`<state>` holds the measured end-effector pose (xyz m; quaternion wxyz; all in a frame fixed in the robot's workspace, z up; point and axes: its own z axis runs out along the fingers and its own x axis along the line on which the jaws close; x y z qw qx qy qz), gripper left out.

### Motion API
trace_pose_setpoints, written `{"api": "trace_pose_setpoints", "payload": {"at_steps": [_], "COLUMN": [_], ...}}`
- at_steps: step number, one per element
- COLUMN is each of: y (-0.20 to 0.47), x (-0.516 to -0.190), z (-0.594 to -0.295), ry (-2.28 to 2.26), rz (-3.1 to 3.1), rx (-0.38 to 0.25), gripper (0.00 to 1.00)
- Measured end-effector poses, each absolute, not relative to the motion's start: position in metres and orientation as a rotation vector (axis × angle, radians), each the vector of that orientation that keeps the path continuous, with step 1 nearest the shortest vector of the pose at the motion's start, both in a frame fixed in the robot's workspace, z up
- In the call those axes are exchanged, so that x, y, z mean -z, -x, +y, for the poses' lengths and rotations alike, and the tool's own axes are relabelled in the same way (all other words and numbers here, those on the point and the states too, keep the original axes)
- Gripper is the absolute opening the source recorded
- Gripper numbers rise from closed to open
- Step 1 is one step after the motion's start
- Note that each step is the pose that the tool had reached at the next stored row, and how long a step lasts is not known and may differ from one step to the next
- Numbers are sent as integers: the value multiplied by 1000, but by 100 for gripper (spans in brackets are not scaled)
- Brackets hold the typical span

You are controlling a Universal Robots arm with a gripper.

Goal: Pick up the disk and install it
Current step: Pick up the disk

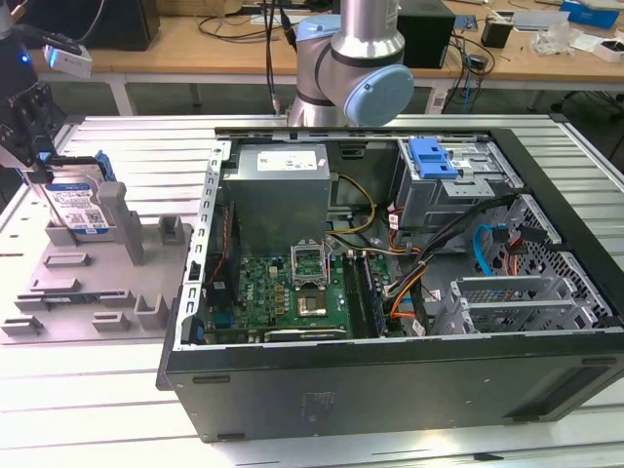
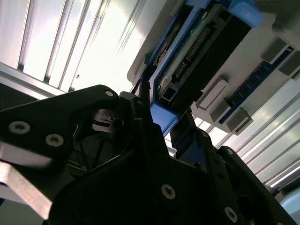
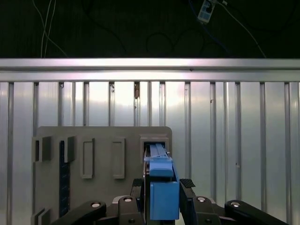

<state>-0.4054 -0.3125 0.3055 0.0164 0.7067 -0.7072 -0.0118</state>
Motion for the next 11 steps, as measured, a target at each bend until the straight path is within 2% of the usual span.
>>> {"api": "trace_pose_setpoints", "payload": {"at_steps": [11], "y": [406], "x": [-302], "z": [-312], "ry": [-2198], "rz": [-2199], "rx": [37], "gripper": [44]}}
